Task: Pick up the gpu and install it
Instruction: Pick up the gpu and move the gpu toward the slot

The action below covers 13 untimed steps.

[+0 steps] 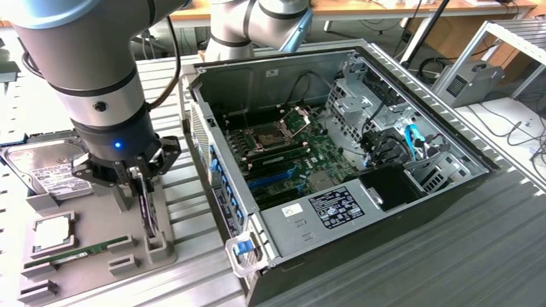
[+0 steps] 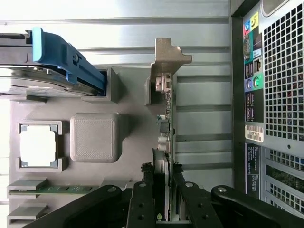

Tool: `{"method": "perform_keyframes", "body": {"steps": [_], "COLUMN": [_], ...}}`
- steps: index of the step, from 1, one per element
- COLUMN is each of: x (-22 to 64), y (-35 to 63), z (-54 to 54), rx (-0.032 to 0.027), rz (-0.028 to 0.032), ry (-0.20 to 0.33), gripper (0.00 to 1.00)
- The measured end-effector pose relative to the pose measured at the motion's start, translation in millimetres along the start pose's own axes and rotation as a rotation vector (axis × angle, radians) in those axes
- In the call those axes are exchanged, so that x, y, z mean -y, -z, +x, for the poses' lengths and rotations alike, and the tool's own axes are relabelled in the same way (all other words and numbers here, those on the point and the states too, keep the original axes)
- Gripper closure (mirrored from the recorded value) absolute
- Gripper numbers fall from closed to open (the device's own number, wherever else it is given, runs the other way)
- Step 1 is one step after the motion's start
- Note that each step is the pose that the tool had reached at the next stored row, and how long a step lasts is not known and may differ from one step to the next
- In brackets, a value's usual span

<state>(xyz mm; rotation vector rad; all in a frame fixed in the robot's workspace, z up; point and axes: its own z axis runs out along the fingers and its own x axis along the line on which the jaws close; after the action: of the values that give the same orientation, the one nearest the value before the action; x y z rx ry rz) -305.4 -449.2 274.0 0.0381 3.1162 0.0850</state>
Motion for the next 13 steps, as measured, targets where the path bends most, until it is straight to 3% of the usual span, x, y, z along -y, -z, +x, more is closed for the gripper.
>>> {"method": "perform_keyframes", "body": {"steps": [13], "x": [-1.6], "y": [6.9], "z": [-0.1], "rx": [-0.0001], "rz": [-0.0018], "ry": [0.0], "gripper": [0.74]}}
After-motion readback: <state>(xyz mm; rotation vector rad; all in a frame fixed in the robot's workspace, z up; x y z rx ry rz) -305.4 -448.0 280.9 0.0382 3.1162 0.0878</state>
